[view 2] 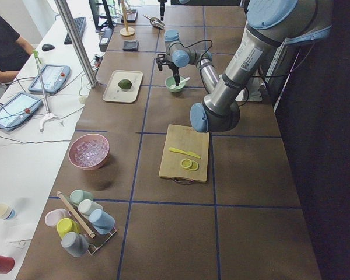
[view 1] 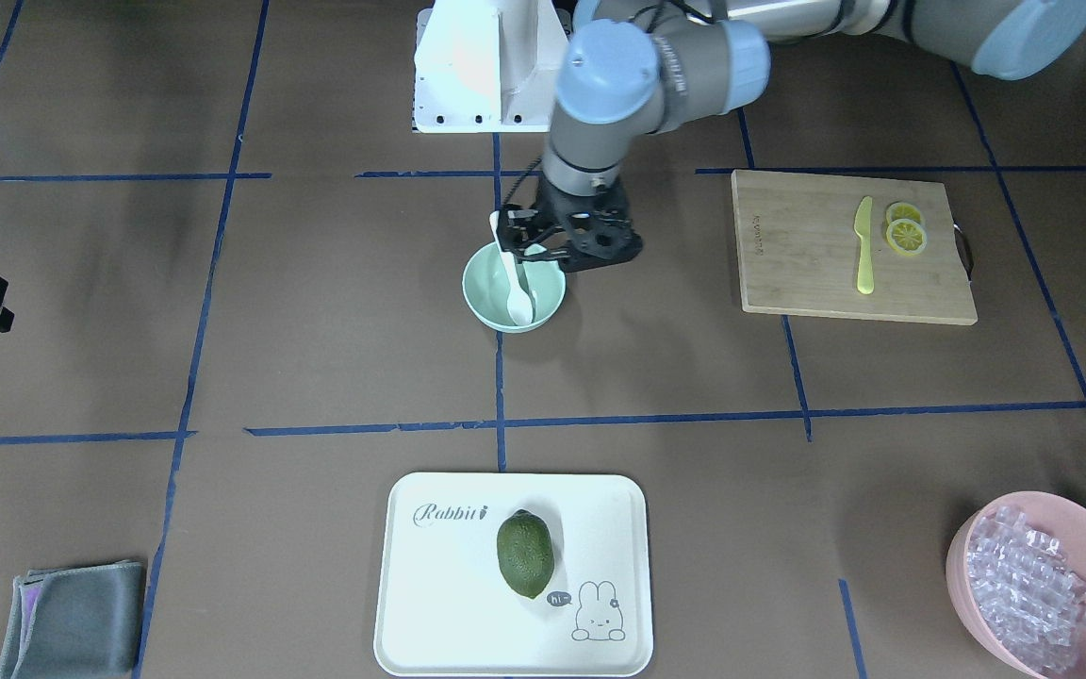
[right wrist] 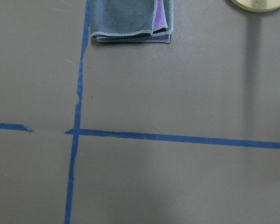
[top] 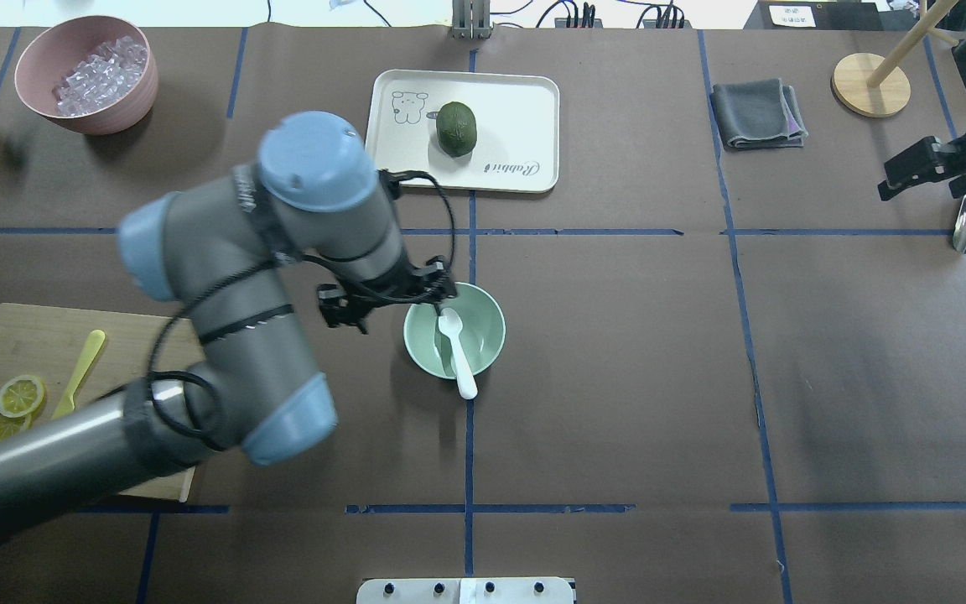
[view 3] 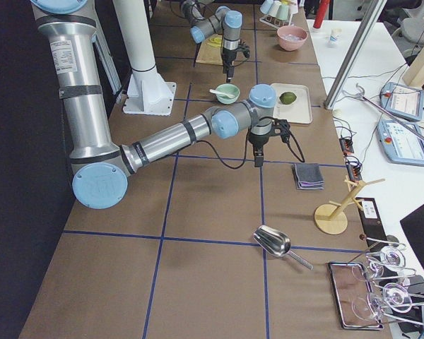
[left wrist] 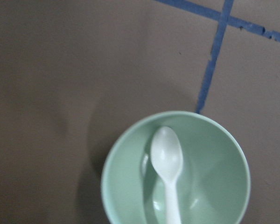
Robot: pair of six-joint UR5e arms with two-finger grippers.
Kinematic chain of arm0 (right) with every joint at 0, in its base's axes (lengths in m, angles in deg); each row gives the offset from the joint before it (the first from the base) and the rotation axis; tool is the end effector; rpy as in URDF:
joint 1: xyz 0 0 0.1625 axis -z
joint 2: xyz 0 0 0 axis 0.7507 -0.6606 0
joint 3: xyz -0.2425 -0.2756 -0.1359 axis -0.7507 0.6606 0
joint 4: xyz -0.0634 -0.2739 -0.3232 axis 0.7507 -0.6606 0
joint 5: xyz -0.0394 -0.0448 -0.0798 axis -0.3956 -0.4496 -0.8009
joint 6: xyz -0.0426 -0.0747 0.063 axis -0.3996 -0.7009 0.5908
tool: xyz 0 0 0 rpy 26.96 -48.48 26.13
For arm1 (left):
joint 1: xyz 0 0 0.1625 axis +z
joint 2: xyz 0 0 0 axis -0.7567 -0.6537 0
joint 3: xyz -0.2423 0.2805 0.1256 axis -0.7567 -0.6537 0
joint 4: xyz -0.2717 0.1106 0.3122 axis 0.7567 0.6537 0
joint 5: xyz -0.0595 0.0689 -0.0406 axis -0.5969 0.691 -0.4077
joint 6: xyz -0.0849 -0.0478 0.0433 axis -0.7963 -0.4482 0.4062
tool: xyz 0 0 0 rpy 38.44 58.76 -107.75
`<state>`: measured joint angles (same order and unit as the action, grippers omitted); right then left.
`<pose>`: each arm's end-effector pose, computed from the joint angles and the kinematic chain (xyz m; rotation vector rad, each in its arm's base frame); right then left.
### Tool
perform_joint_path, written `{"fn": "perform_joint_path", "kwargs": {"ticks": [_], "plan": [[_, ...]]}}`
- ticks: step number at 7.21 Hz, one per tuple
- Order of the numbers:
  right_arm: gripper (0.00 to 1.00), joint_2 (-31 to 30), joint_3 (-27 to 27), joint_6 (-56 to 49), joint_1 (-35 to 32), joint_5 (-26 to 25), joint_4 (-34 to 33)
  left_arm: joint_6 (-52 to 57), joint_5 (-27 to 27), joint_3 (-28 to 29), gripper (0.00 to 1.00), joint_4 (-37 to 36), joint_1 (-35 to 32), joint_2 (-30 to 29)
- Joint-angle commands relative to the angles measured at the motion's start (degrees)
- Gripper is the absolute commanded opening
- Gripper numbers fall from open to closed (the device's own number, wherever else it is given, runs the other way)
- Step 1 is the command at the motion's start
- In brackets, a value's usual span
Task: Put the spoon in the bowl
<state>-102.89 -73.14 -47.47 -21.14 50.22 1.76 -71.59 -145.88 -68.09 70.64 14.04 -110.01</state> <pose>-0.1303 -0.5384 0.4234 0.1011 -0.8107 -0.0348 0.4871 -0.4416 0.1603 -0.1378 0.8938 -0.1661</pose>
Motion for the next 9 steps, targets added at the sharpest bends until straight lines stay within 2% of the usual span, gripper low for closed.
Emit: {"fn": "perform_joint_path", "kwargs": {"ticks": [1,2,4,5,7,9], "plan": [[1.00,-5.8,0.6,-14.1,-6.8,1.6,-0.3,17.5,-4.5,-11.7,1.00,-4.4,-8.7,12.3],[1.00,-6.1,5.3,-22.1,-11.9,4.8,-0.2,27.3,-7.7,-14.4,1.00,-7.9,-14.2,16.1],[1.00,-6.4,11.0,-34.5,-18.2,5.7,-0.5,49.7,-13.8,-14.9,1.00,-9.9,-27.3,25.8],[1.00,-7.5,11.5,-35.1,-19.5,6.0,-0.3,58.8,-14.5,-12.3,1.00,-9.9,-33.7,29.1],[1.00,-8.8,10.5,-32.4,-19.8,7.7,0.4,73.1,-19.5,-3.0,1.00,-9.0,-45.1,33.4],[1.00,-8.4,8.2,-27.1,-19.7,8.1,0.3,82.2,-19.4,0.2,1.00,-8.7,-51.6,38.7]]}}
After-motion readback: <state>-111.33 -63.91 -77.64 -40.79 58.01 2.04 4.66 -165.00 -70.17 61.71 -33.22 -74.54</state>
